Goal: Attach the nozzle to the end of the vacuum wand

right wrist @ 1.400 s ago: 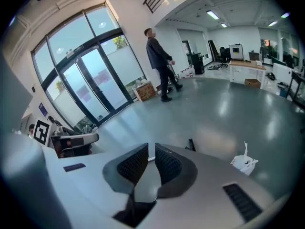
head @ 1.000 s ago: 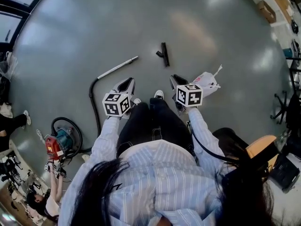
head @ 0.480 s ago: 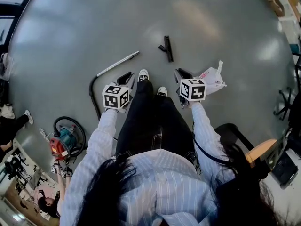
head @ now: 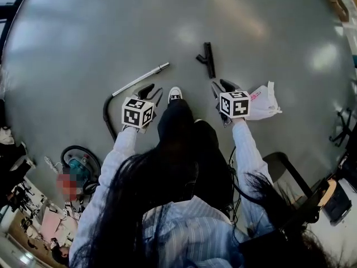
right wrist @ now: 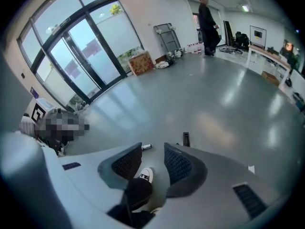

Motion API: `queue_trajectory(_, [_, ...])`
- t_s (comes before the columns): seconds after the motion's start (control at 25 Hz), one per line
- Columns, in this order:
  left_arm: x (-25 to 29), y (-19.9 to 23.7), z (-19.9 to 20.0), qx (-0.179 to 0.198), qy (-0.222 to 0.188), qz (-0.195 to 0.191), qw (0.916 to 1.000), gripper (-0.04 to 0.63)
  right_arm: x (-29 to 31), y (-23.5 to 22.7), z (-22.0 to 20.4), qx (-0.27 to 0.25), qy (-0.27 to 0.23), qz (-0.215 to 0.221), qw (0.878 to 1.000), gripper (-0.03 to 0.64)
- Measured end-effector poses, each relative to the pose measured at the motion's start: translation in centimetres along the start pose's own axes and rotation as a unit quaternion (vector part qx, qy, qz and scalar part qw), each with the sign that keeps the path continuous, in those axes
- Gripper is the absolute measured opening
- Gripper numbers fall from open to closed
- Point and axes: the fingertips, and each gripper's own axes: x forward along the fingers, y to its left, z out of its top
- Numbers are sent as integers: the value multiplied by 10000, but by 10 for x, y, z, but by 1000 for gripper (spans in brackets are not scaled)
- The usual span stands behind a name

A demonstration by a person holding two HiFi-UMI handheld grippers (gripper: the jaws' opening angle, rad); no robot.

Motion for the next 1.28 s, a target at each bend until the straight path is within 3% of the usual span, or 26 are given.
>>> queue_trajectory(0.32, [110,84,-81,57,79,297,9995,147,136,-58,-61,-385,198,-75,9990,196])
queue_trajectory(0.6, [217,159,-162,736,485,492,9949,210,247,-138,-122,-600,241,-342,9973,242])
queue_trajectory(0.96, [305,267,-234,1522,851,999,9796,250,367,-213,-161,-978,270,-459,9938,278])
queue_trajectory(1.12, [323,287,-249,1847,942,1003,9731,259,399,-233,-169,-1167,339,-656,9904,281])
queue_trajectory(1.28, [343,294,-265,2384,1276,958,9580,267,418,-241,-169,-1397,464,-732,9864,281])
